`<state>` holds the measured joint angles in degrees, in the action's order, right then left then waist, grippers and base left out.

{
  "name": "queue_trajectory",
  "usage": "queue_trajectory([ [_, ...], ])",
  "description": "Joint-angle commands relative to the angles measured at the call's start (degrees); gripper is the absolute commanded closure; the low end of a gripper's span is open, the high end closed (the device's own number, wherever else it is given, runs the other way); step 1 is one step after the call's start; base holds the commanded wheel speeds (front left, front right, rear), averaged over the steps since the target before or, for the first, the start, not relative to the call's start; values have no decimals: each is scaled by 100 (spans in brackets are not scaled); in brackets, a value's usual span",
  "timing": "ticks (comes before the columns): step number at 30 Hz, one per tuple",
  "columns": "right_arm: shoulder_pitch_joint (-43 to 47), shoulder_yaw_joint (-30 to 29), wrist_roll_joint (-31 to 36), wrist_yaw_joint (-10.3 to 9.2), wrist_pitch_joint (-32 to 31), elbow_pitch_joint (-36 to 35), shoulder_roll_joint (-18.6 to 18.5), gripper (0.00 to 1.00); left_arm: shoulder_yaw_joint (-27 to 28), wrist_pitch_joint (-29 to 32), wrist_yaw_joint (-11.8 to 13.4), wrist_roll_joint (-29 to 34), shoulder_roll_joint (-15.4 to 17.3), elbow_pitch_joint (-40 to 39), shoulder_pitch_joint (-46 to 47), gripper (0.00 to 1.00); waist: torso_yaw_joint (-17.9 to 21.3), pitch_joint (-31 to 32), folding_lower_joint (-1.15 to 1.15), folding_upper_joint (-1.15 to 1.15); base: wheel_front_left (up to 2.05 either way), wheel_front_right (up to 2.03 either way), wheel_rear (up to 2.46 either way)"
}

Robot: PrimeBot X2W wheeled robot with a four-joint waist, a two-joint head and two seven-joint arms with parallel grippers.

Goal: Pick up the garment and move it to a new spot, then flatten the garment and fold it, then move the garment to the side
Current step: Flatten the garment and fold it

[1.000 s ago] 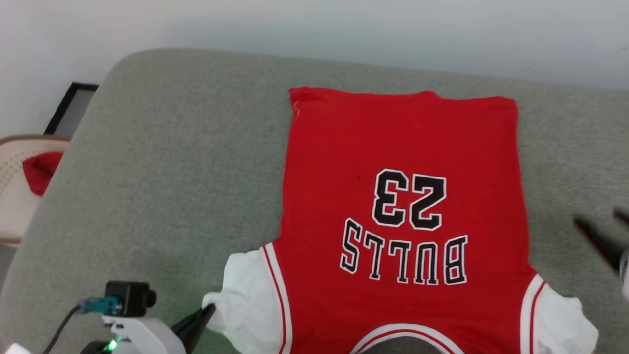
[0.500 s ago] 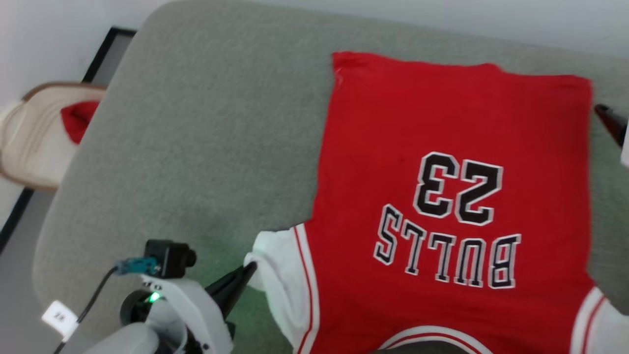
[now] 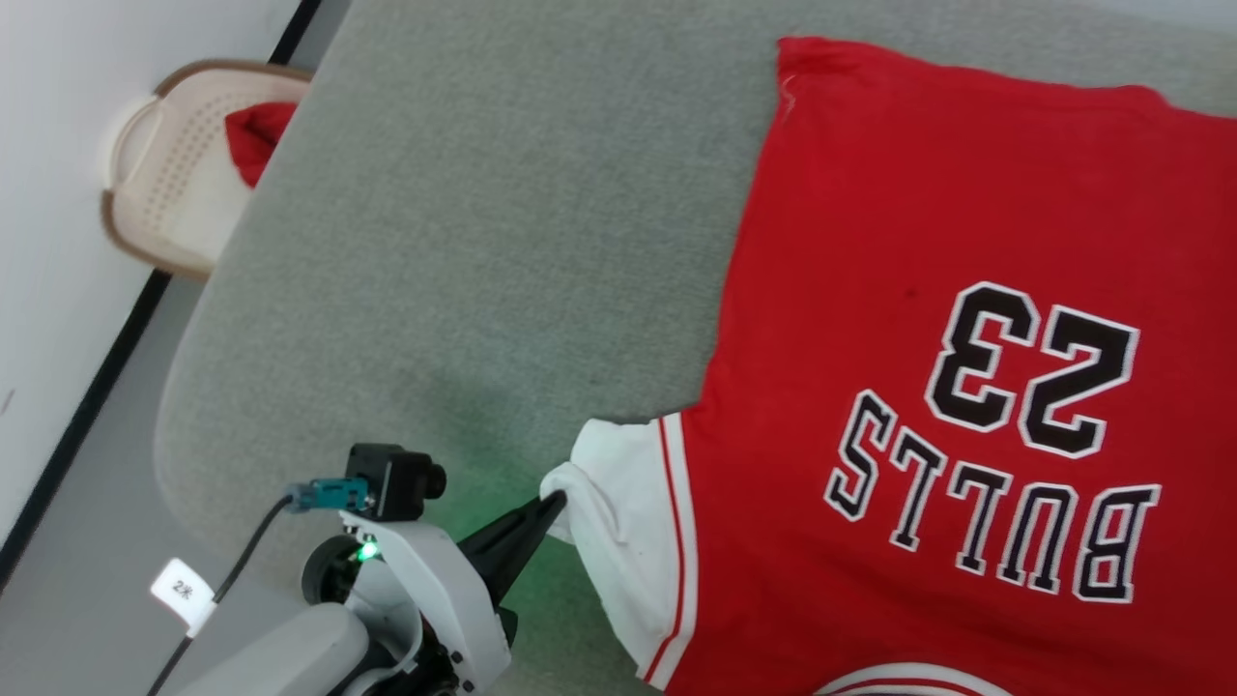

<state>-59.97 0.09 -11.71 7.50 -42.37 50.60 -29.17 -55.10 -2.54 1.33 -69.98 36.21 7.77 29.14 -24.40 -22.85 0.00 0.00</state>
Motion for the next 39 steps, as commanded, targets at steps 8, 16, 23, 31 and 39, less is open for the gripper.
queue_trajectory([
  [8,-123,-401,512,15,-660,1099,398,100,-21,-50,-194,0,-140,218,103,100,-277,-240,0,0,0,0,0],
  [16,-201,-467,554,10,-452,1309,451,100,32,-118,-230,-44,-132,388,71,100,-100,-126,0,0,0,0,0],
  [23,-234,138,-23,10,-325,962,656,100,116,-161,-135,-103,54,403,-44,100,322,209,0,0,0,0,0],
  [31,678,1113,-1500,-2,-600,-306,253,100,197,-187,46,-222,364,226,-315,100,862,677,0,0,0,0,0],
  [39,2525,1291,-2961,-2,-730,-1784,-431,100,248,-223,242,-366,654,-56,-660,100,1228,1054,0,0,0,0,0],
])
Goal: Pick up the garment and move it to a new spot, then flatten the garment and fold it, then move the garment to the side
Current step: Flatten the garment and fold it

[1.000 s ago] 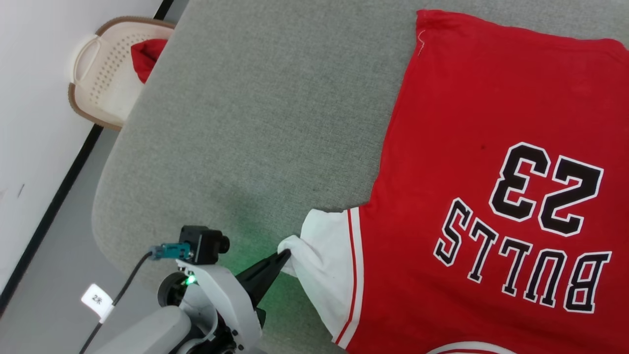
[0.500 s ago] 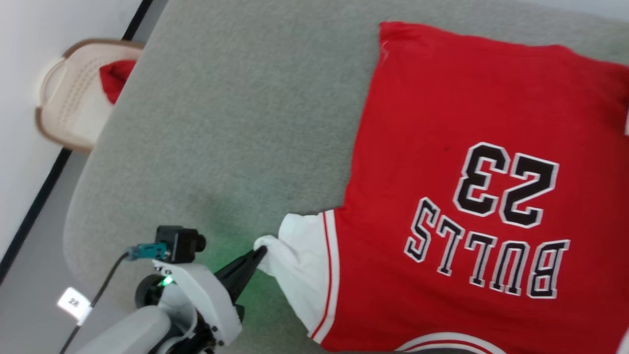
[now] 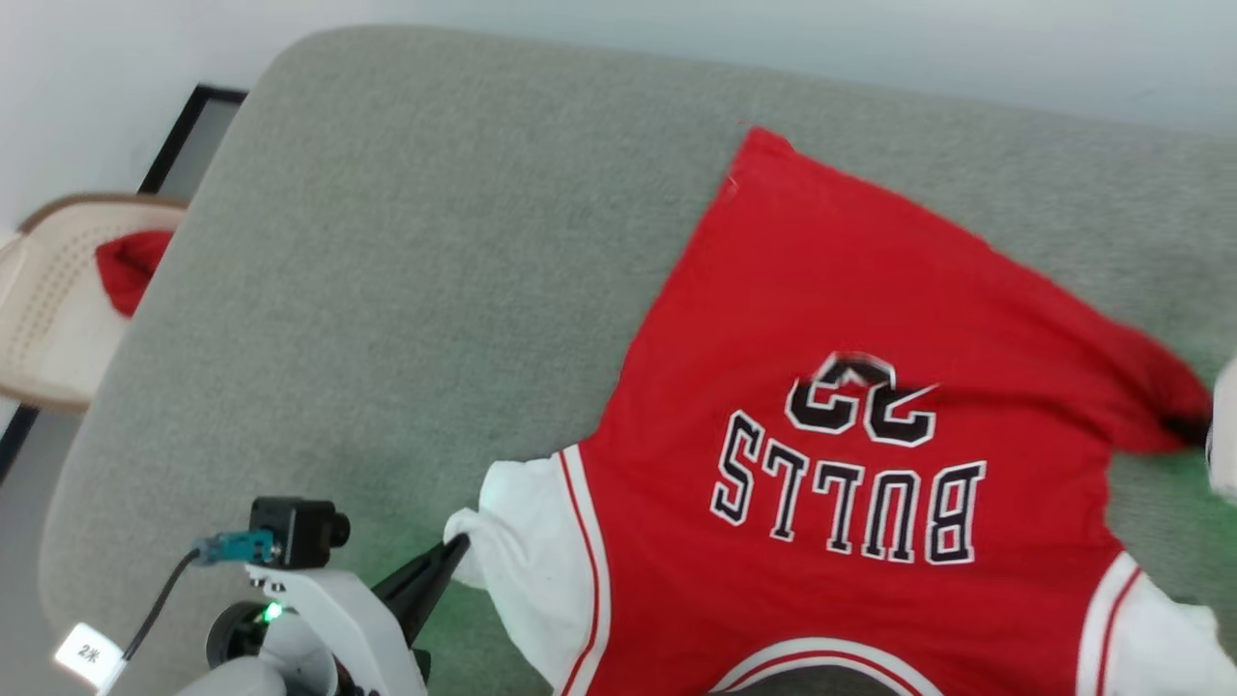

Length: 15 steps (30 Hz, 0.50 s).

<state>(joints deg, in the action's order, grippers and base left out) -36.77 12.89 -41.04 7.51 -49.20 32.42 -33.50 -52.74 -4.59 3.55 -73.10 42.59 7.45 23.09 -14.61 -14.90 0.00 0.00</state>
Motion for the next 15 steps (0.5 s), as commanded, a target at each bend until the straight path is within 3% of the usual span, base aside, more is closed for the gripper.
queue_trajectory([
  [1,449,-3,-114,-3,-59,-114,-20,100,15,-22,49,-74,51,-58,-100,100,281,305,0,0,0,0,0],
  [7,1800,-350,-486,-4,-187,-870,-145,100,-5,7,150,-87,199,-262,-259,100,413,499,0,0,0,0,0],
  [15,3193,-976,-536,-4,-467,-1657,71,100,-30,29,214,-103,273,-454,-363,100,509,604,0,0,0,0,0],
])
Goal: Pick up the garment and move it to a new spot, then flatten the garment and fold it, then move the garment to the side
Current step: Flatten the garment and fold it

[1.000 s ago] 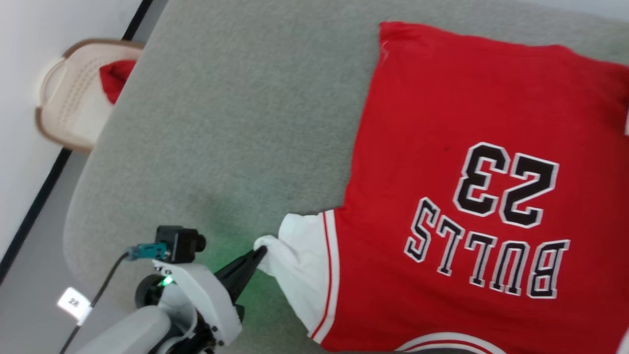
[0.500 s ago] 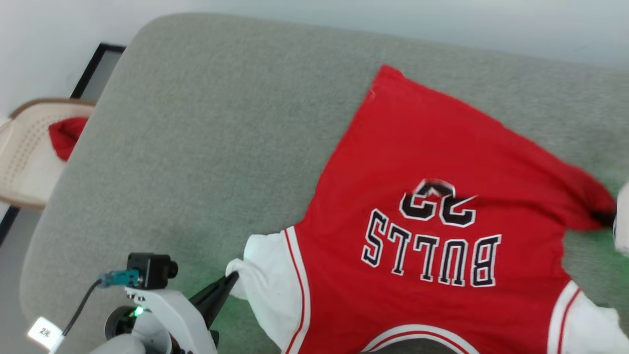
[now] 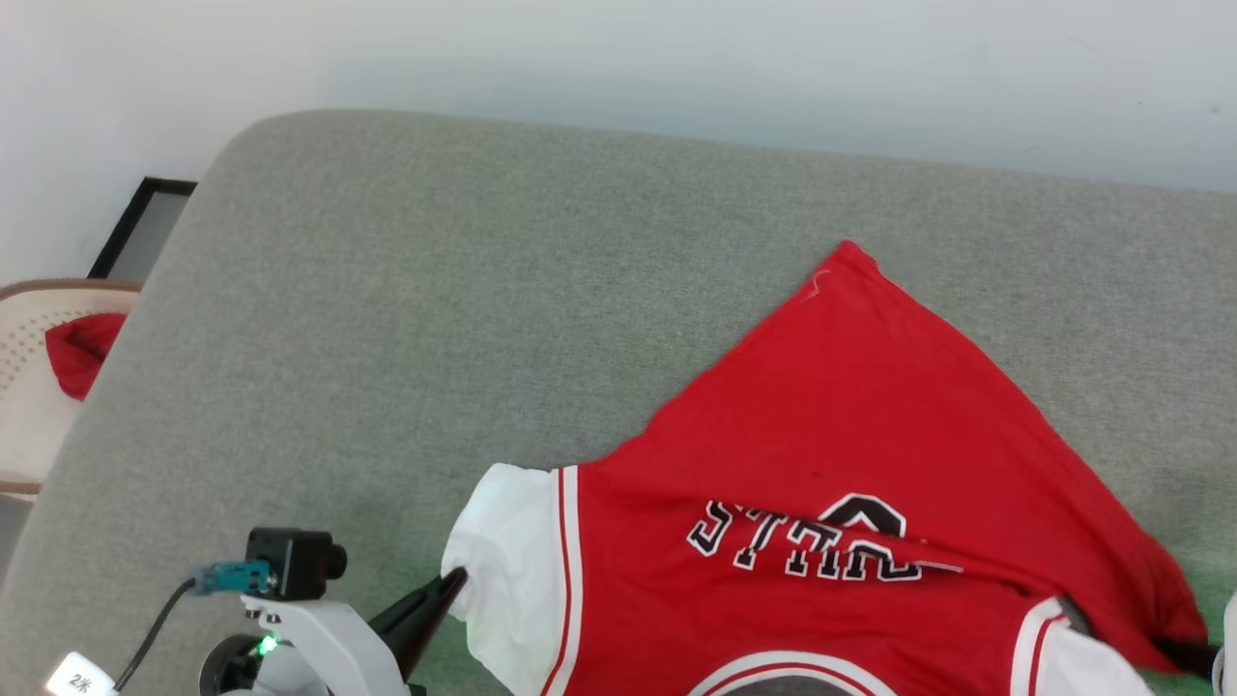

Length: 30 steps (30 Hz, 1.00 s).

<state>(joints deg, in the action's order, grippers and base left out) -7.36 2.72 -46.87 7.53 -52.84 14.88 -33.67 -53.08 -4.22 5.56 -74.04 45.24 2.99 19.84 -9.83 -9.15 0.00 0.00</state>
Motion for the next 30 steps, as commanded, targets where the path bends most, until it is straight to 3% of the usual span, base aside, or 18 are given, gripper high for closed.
queue_trajectory([
  [1,386,-34,68,-7,-137,11,138,100,2,-1,21,-14,11,-23,-44,100,38,34,0,0,0,0,0],
  [9,845,-460,453,-7,-297,-461,502,100,-2,33,41,-33,31,-71,-59,100,80,48,0,0,0,0,0],
  [11,832,-463,551,-7,-248,-617,529,59,-3,37,36,-33,22,-80,-51,100,88,46,0,0,0,0,0],
  [12,846,-477,593,-6,-263,-682,538,1,-3,36,37,-32,21,-78,-48,100,92,45,0,0,0,0,0],
  [18,859,-625,807,-7,-461,-1026,528,0,-1,25,43,-41,22,-78,-73,100,113,57,0,0,0,0,0],
  [30,191,-927,1122,-6,-1013,-2714,764,0,-32,14,83,-30,19,-155,-128,100,44,153,0,0,0,0,0],
])
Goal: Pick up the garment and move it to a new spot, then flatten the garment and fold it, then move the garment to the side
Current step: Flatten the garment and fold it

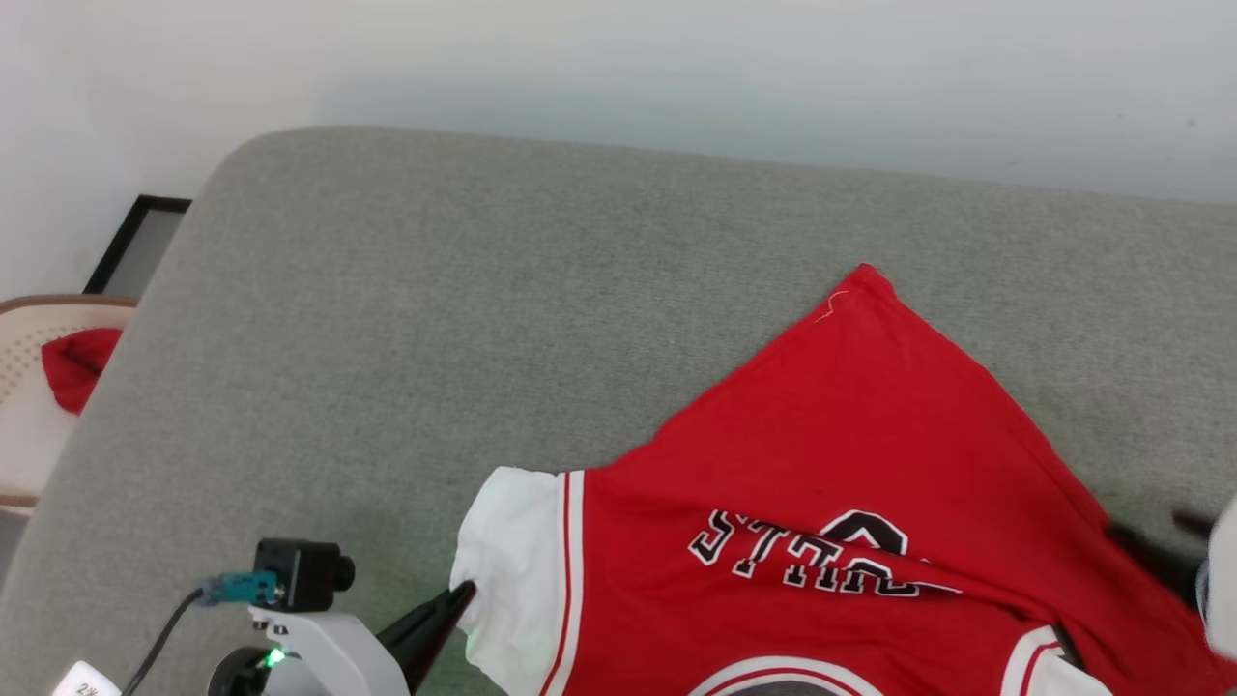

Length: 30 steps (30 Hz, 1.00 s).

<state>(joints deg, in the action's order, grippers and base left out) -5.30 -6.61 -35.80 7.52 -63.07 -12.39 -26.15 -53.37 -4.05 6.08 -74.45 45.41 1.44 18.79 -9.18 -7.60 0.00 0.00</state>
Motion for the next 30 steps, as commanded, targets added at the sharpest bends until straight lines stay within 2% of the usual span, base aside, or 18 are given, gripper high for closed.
queue_trajectory([
  [1,-177,55,29,-4,58,-50,26,0,-11,9,27,23,-14,-7,-4,100,-53,-7,0,0,0,0,0],
  [4,-766,332,291,-4,541,-78,-28,0,-16,24,10,41,-61,-3,48,100,-153,-51,0,0,0,0,0],
  [7,-1341,798,463,-5,1277,254,-79,0,-36,42,-53,38,-147,13,107,100,-297,-107,0,0,0,0,0],
  [15,-2834,2245,588,-5,2711,2175,-413,0,-155,181,-263,178,-438,181,413,100,-752,-345,0,0,0,0,0],
  [23,-4138,3545,309,-5,3221,4009,-629,0,-243,264,-478,263,-744,432,712,100,-1141,-658,0,0,0,0,0],
  [30,-4879,4366,-48,-5,3152,5194,-688,0,-300,284,-669,316,-970,660,896,100,-1390,-863,0,0,0,0,0],
])
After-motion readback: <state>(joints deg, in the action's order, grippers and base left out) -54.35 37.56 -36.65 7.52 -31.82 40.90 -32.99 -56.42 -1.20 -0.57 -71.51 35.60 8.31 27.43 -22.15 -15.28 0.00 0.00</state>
